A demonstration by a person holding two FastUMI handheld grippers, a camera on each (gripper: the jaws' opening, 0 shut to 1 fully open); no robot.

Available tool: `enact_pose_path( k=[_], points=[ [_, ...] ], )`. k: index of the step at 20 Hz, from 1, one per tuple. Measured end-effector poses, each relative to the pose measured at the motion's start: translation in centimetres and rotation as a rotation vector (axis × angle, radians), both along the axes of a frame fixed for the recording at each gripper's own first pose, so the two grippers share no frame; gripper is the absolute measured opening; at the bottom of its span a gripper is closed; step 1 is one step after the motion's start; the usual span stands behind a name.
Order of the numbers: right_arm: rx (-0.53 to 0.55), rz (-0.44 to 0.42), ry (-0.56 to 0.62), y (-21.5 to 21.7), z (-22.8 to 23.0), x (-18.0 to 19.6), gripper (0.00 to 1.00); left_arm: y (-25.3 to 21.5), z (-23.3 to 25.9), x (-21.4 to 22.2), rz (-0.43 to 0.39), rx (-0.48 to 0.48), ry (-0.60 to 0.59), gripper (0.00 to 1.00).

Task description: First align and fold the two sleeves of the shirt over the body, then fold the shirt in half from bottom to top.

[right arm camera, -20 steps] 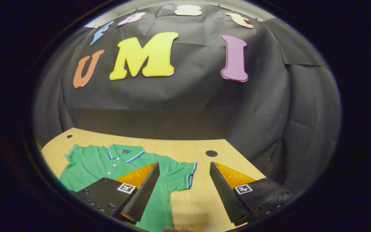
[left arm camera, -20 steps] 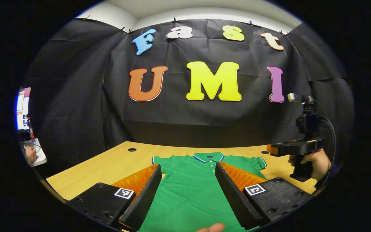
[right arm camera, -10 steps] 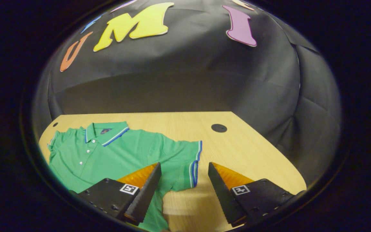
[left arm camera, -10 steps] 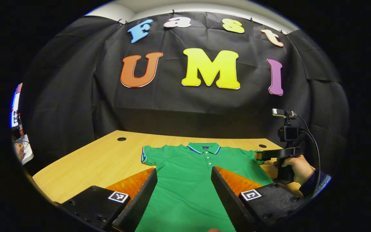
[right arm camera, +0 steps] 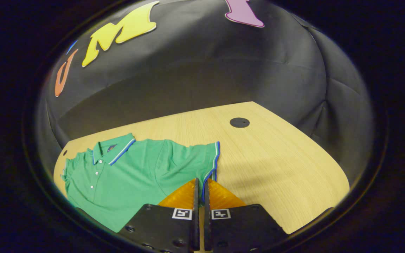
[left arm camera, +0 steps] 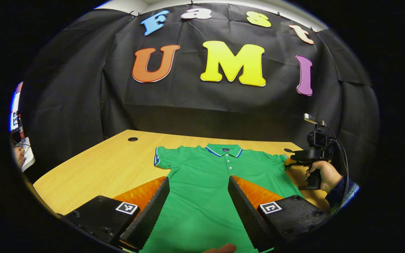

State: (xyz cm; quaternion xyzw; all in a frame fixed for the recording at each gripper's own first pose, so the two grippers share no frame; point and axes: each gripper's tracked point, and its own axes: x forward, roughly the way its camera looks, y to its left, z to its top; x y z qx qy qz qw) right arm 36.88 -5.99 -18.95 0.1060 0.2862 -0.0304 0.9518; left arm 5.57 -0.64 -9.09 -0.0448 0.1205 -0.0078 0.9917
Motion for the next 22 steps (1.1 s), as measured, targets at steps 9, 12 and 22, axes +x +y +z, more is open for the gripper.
enact_pose_path(
  k=[9, 12, 22],
  points=[
    [-0.295, 0.104, -0.117, 1.2, 4.3, 0.0, 0.0, 0.3, 0.2, -0.1, 0.006, 0.004, 0.0, 1.0],
    [-0.41, 0.159, -0.171, 3.2, 5.5, -0.3, 0.0, 0.5, 0.1, 0.0, 0.008, 0.002, 0.001, 1.0],
    [-0.366, 0.359, -0.306, 14.4, 7.8, -3.3, 0.4, 1.2, -0.3, 0.5, 0.036, -0.005, 0.015, 1.0]
  ],
)
